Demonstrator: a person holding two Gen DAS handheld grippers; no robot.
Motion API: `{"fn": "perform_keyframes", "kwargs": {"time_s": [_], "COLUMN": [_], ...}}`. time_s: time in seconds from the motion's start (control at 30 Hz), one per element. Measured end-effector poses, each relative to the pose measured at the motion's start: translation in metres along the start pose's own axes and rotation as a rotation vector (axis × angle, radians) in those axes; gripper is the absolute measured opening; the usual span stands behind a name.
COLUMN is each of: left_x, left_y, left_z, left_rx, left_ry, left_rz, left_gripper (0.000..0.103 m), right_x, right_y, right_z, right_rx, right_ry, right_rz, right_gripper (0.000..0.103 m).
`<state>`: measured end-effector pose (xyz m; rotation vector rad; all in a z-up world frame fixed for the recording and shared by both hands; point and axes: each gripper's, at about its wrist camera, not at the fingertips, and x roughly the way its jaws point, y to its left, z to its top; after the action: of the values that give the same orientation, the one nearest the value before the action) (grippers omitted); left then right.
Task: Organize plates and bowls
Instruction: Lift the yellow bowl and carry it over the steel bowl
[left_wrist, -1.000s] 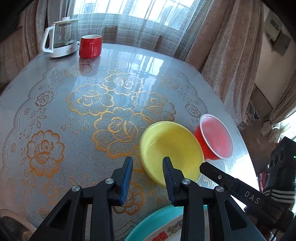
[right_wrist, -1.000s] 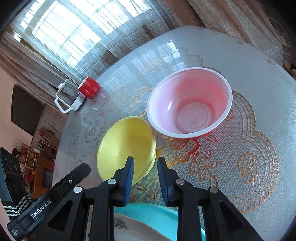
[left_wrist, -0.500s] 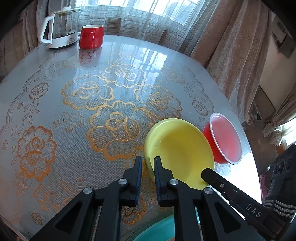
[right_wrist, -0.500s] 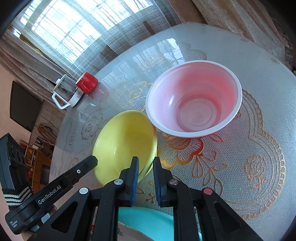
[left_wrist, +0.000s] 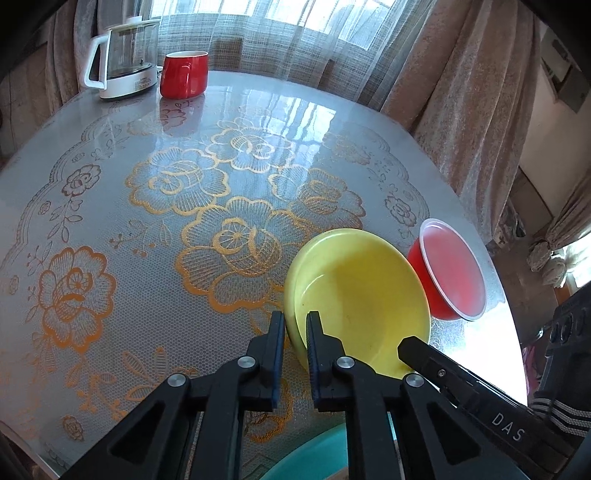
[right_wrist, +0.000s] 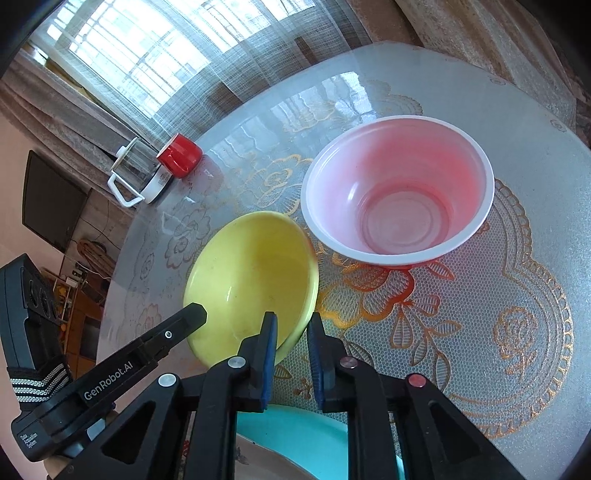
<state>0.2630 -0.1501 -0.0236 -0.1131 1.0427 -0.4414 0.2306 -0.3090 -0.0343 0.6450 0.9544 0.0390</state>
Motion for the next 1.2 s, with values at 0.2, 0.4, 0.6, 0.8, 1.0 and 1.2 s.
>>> {"fn": "perform_keyframes", "kwargs": {"time_s": [0.2,0.4,0.6,0.8,1.0,1.2], "left_x": [-0.028,-0.064,-0.102,-0.132,-0.153,-0.168], "left_y": [0.004,0.002,-0.001,0.005,0.012,0.031], "left_z": [-0.014,-0.030,-0.053,-0.075,-0.096,-0.113], "left_rx": [0.017,0.050,0.077,0.081,0.084,0.050], "left_ry": [-0.044,-0.100,-0.163,-0.202,-0.242,-0.254], "left_rz": [0.020,0.034,0.039,0.030,0.050,0.039], "left_gripper": [0.012,0.012,0.013,0.013,0.014,0.014], "right_x": [-0.009,-0.023,-0.044,-0.062,-0.069,-0.076], "right_y": [0.014,0.027,0.041,0.052,0.066,0.079], "right_z": [-0.006,-0.016,-0.034,-0.053,-0.071,-0.087], "right_rx": [-0.036,-0.070,-0.115,-0.157,-0.200,-0.252], "right_ry": [-0.014,-0.030,-0.052,-0.063,-0.061,-0.055], "right_rz": [0.020,0.047,0.068,0.087,0.093,0.111], "right_gripper": [0.017,0.017,0.017,0.017,0.017,0.017]}}
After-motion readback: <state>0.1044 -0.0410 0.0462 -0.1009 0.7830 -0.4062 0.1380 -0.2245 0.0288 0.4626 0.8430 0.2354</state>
